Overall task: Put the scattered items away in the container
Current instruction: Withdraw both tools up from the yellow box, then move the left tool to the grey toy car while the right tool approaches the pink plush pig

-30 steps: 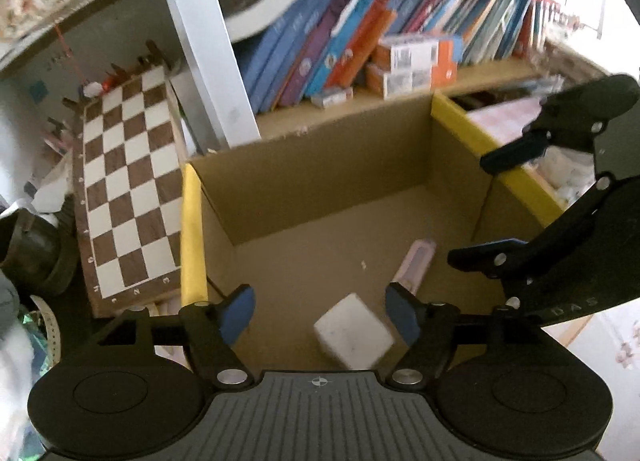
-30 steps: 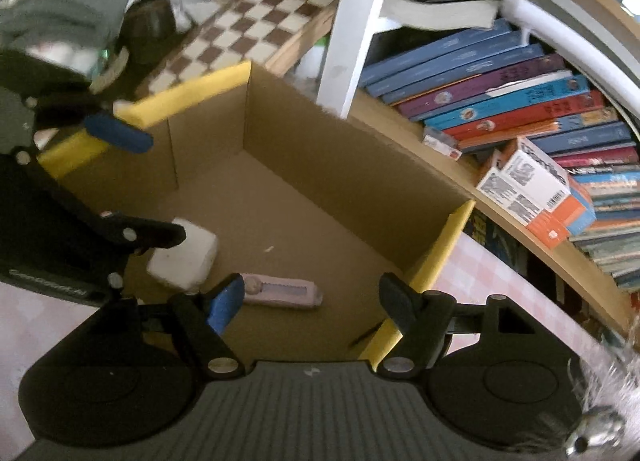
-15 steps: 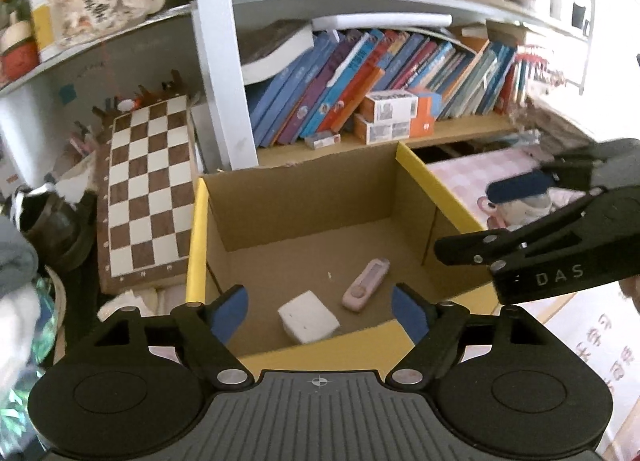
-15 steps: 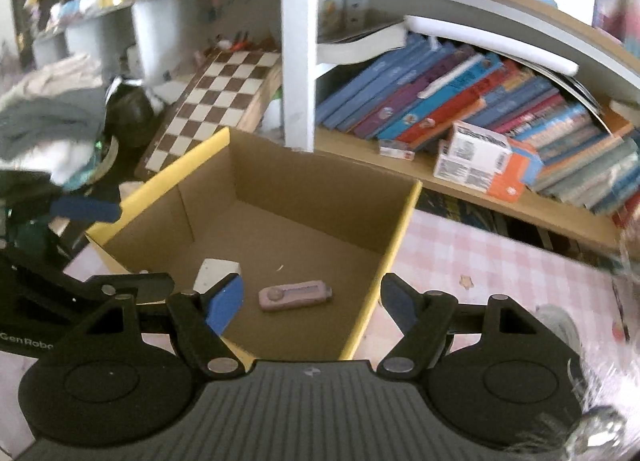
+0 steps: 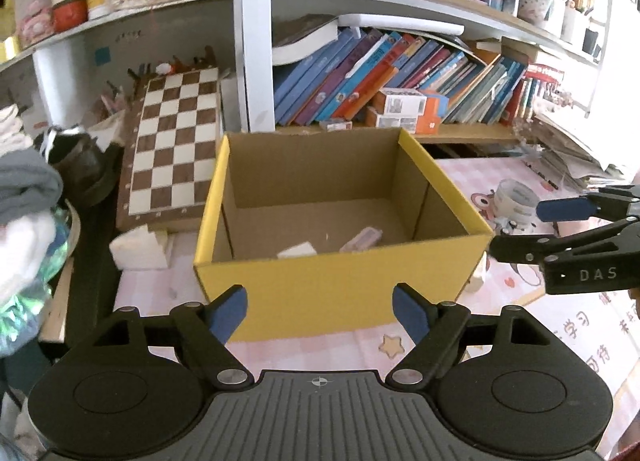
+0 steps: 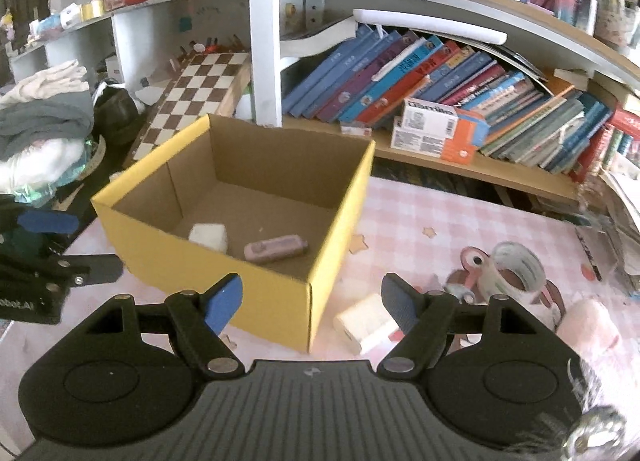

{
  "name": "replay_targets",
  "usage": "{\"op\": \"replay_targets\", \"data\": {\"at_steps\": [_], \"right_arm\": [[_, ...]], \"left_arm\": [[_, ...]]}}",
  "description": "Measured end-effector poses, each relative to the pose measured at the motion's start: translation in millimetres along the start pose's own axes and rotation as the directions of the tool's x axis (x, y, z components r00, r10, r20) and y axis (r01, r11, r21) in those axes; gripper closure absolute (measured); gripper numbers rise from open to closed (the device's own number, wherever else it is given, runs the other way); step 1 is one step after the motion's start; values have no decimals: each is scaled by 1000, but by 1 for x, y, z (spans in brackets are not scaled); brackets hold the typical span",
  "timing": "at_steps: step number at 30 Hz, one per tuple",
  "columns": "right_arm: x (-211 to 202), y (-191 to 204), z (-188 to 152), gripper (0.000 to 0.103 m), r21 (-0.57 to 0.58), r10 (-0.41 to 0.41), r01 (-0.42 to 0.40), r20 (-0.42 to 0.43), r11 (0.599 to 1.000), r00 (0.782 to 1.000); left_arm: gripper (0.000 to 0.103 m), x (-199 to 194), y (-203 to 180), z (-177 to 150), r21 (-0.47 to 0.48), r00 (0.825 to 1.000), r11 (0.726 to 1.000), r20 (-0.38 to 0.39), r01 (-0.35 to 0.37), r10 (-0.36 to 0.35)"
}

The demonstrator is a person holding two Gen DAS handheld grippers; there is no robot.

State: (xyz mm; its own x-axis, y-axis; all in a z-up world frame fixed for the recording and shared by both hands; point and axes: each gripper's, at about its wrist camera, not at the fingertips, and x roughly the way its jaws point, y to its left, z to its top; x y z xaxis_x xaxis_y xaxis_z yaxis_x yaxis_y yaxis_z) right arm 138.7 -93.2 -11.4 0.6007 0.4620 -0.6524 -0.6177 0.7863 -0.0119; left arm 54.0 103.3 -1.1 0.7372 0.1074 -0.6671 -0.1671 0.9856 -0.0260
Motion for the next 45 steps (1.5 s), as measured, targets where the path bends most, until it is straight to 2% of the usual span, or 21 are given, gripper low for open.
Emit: {"op": "replay_targets", "data": {"at_steps": [17, 23, 27, 42, 45], "right_arm": [[-30, 6, -56, 27, 140, -60, 66, -48, 988, 997], [-36, 11, -68, 27, 131, -91, 98, -62, 987, 994], [-36, 12, -74, 26, 136, -93, 104, -84, 985, 992], [-45, 8, -83, 14, 137, -123, 135, -96, 981, 988], [-46, 7, -84, 10, 138, -132, 145, -100, 980, 986]], "left_arm": [[21, -10, -9, -35, -41, 999, 999, -36, 6, -8], [21, -13, -15, -42, -50, 999, 999, -37, 17, -19], [21, -10, -25, -47, -21, 998, 999, -56, 37, -38], [21, -5, -38, -49, 6, 993, 998, -93, 66, -66], [15, -4, -40, -49, 11, 993, 998, -97, 67, -65]]}}
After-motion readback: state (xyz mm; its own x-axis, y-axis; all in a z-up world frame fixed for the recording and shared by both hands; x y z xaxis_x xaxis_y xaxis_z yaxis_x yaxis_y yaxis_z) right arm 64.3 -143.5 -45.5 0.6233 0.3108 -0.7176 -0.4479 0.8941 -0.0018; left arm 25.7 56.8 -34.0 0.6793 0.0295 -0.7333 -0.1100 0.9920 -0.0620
